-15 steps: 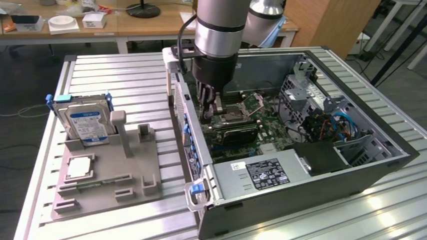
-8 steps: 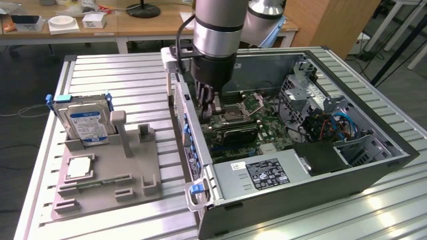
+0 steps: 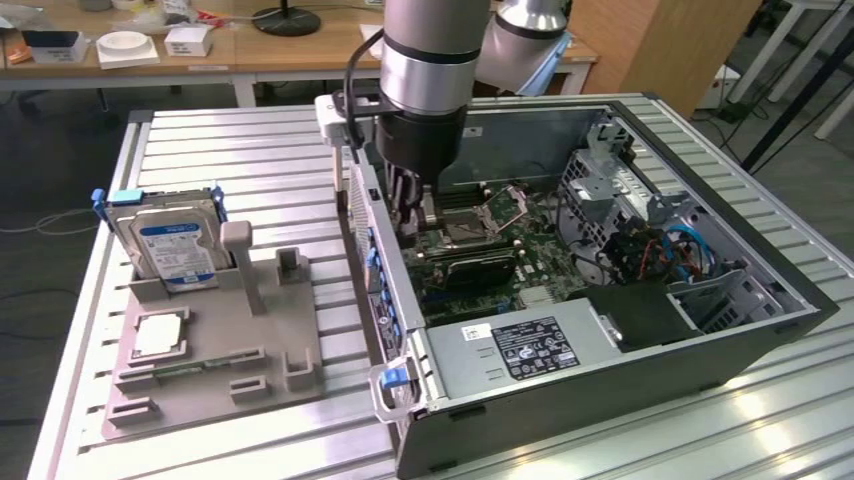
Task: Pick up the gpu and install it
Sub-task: 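Press down on the gpu until it lock into place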
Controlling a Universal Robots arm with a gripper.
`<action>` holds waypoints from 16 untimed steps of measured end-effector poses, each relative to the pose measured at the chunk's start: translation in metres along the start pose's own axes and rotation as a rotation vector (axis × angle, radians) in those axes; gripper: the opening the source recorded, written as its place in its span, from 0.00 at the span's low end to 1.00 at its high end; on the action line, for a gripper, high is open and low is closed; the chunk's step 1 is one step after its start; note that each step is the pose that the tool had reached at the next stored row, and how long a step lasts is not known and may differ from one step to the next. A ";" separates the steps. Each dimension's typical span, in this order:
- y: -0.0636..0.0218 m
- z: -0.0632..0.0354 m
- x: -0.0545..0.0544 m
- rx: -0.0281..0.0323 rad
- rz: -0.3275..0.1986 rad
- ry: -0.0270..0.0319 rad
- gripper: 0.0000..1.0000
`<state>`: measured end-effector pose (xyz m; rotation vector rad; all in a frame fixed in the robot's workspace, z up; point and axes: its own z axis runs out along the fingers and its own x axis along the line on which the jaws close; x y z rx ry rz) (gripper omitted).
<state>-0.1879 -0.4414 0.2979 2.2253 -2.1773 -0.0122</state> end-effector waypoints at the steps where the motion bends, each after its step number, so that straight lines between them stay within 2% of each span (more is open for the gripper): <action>1: 0.0005 0.0000 0.000 -0.0001 0.000 0.0000 0.11; 16: 0.0032 0.0001 0.000 0.0001 0.001 -0.0006 0.11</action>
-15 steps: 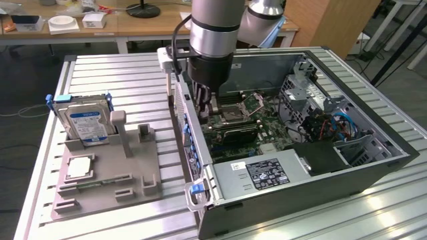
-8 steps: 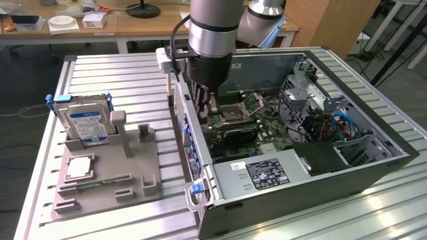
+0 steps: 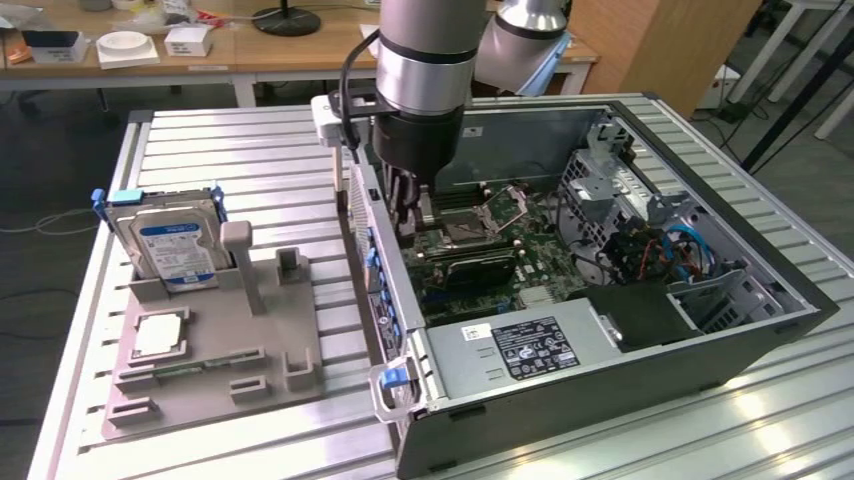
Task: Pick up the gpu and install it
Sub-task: 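Press down on the gpu until it lock into place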
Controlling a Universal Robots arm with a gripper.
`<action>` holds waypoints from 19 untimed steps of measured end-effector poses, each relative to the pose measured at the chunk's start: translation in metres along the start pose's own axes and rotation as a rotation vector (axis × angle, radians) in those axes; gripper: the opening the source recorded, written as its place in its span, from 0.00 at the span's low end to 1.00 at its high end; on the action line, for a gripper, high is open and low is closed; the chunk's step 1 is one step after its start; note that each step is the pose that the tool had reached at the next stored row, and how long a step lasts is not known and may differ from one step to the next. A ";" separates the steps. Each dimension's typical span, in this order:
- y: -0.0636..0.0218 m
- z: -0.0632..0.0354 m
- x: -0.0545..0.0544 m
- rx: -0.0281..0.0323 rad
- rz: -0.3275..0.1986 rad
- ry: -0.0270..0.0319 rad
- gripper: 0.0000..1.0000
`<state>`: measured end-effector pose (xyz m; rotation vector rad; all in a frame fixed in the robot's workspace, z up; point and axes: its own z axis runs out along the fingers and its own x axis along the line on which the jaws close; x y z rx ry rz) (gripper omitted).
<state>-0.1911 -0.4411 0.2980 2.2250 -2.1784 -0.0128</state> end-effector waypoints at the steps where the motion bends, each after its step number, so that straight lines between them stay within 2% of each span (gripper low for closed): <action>1: -0.0002 0.0001 0.000 0.0005 0.000 -0.0017 0.11; 5: -0.0010 0.0002 -0.003 0.0040 0.001 -0.0072 0.11; 11: -0.0015 0.0002 -0.011 0.0148 0.001 -0.0115 0.11; 16: -0.0015 0.0002 -0.011 0.0151 0.001 -0.0112 0.11; 19: -0.0006 0.0002 -0.011 0.0151 0.001 -0.0090 0.11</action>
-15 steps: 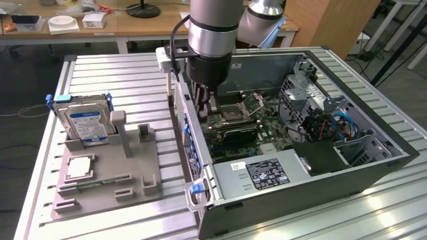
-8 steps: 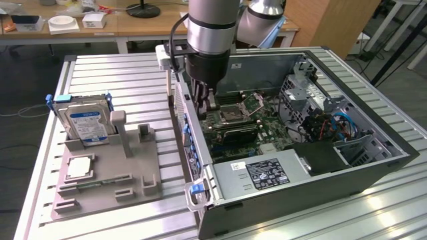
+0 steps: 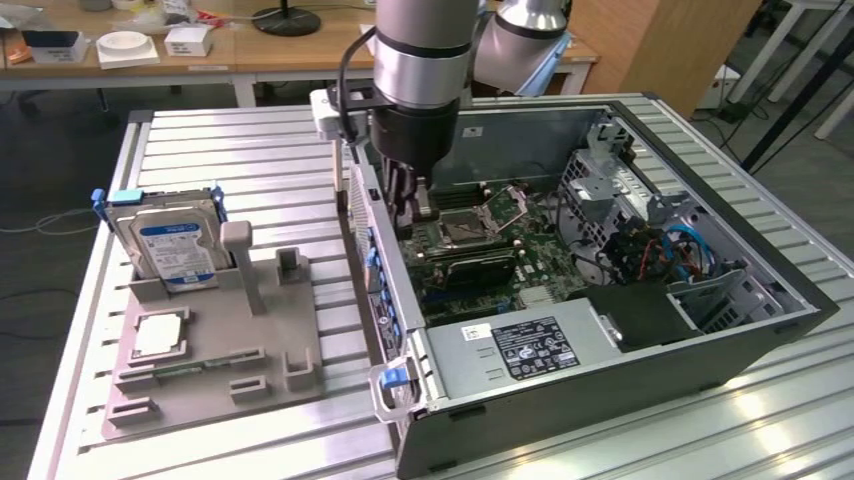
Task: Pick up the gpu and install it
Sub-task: 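Press down on the gpu until it lock into place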
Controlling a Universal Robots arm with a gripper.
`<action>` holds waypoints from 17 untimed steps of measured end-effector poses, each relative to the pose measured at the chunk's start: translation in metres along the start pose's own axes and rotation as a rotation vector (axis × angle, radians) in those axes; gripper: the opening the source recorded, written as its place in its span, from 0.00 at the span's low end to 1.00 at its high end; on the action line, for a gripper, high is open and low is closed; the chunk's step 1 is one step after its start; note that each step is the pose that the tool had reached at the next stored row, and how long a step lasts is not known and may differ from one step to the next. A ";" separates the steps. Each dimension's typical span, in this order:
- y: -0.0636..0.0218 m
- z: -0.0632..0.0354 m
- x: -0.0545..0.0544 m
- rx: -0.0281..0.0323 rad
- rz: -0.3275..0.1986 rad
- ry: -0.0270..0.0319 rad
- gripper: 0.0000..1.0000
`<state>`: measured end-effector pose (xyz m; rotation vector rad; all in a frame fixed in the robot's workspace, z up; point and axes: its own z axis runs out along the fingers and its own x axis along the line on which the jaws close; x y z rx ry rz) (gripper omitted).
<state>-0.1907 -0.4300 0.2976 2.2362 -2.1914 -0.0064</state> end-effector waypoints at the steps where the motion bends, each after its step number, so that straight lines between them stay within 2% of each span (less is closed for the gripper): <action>1: 0.0004 0.0000 0.000 0.0000 0.000 0.0008 0.11; 6: 0.0010 -0.0001 0.000 -0.0002 0.000 0.0035 0.11; 9: 0.0015 0.0000 0.000 -0.0002 0.001 0.0083 0.11; 11: 0.0017 0.0001 0.000 -0.0002 0.001 0.0137 0.11; 16: 0.0021 0.0000 0.000 -0.0011 0.001 0.0331 0.11; 17: 0.0021 0.0000 0.000 -0.0011 0.001 0.0353 0.11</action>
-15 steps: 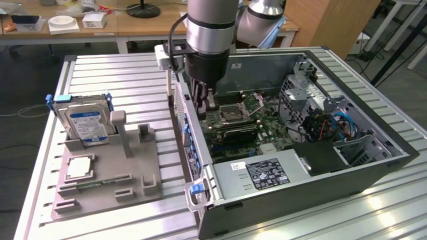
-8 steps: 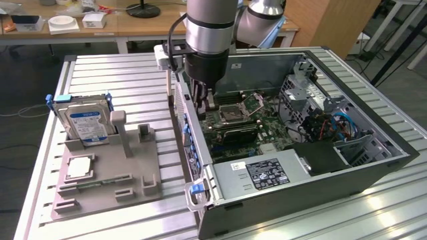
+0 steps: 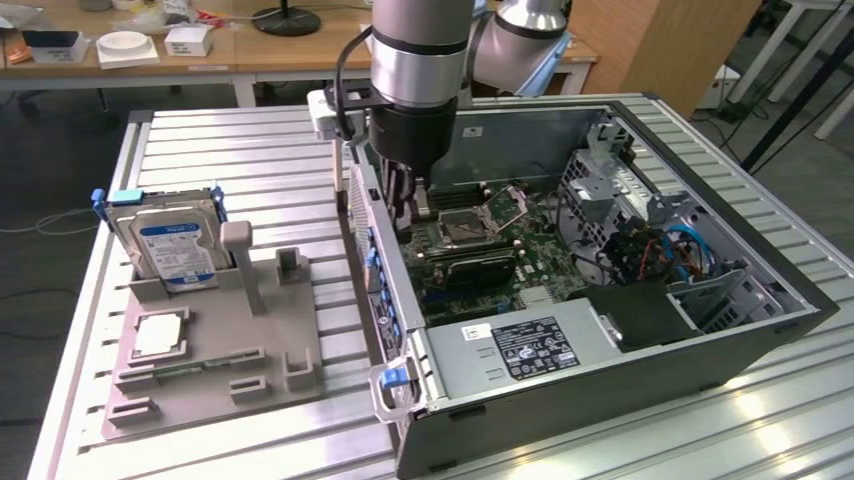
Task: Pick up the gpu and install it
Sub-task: 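Press down on the gpu until it lock into place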
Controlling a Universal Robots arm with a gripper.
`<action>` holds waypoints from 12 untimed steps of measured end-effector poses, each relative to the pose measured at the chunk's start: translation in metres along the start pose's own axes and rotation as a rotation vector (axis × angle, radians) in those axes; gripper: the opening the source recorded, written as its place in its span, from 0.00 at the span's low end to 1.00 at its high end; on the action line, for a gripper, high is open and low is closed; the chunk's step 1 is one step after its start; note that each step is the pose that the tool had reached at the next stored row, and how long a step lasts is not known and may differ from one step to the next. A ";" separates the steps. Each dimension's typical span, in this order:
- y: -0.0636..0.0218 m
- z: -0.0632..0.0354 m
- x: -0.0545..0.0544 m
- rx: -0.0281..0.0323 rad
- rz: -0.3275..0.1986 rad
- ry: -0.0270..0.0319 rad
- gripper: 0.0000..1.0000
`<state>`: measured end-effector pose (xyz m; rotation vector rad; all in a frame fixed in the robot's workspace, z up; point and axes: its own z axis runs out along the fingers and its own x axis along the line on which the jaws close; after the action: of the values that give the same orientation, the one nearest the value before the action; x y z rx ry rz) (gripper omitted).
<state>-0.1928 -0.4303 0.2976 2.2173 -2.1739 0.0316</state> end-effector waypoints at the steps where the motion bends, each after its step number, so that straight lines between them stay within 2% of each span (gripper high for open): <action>1: 0.0000 0.0000 0.000 0.0001 0.000 0.0003 0.11; 6: 0.0002 0.0000 0.000 0.0001 0.000 0.0026 0.11; 9: 0.0014 0.0000 0.000 -0.0004 0.000 0.0141 0.11; 12: 0.0018 -0.0001 -0.001 -0.0005 0.000 0.0164 0.11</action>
<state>-0.1946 -0.4295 0.2977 2.2082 -2.1659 0.0491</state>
